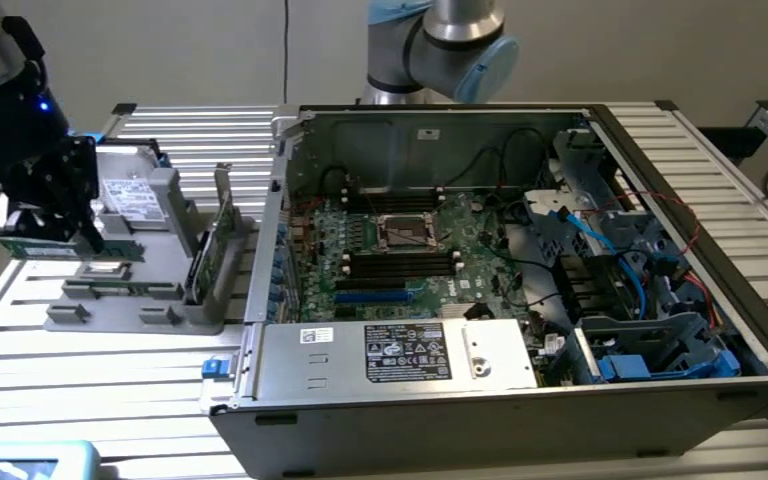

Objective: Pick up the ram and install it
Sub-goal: 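Pick up the ram and move it above insertion slot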

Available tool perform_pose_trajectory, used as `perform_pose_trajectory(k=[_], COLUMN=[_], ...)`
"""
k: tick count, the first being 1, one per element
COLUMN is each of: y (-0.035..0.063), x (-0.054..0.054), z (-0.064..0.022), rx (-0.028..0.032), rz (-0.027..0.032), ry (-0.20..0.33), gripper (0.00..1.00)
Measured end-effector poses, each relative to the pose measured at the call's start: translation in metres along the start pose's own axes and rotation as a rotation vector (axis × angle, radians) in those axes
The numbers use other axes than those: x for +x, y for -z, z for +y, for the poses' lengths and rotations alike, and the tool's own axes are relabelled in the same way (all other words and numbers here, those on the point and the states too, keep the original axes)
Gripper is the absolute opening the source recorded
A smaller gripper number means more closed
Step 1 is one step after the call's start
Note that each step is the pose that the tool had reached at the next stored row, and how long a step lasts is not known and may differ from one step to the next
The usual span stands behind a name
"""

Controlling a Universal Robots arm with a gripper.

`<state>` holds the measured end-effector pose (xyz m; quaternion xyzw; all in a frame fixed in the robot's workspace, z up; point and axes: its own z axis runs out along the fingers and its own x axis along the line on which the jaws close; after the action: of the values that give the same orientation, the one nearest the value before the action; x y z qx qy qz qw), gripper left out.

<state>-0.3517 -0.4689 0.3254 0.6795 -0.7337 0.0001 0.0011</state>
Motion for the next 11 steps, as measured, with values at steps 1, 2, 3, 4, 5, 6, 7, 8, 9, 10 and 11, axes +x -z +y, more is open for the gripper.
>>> perform_pose_trajectory(k=[1, 2, 3, 4, 5, 6, 7, 8, 9, 10, 11], y=[0.0045, 0.0089, 0.0136, 0.0181, 0.0226, 0.0271, 0.0316, 0.0361, 0.041, 0.0455, 0.0501], x=[0.001, 0.003, 0.004, 0.005, 0.006, 0.007, 0.008, 0.008, 0.009, 0.01, 0.01], z=[-0.0035, -0.0069, -0.0107, -0.0146, -0.0186, -0.0226, -0.0265, -0.0305, -0.0349, -0.0391, -0.0433], rx=[0.0001, 0.0001, 0.0, -0.0001, -0.0002, -0.0004, -0.0004, -0.0005, -0.0006, -0.0008, -0.0011], rz=[-0.0004, -0.0006, -0.0008, -0.0011, -0.0014, -0.0016, -0.0019, -0.0022, -0.0026, -0.003, -0.0034], ry=[0.0, 0.0, 0.0, 0.0, 0.0, 0.0, 0.0, 0.0, 0.0, 0.0, 0.0], gripper=[0.14, 0.14, 0.14, 0.14, 0.14, 0.14, 0.14, 0.14, 0.14, 0.14, 0.14])
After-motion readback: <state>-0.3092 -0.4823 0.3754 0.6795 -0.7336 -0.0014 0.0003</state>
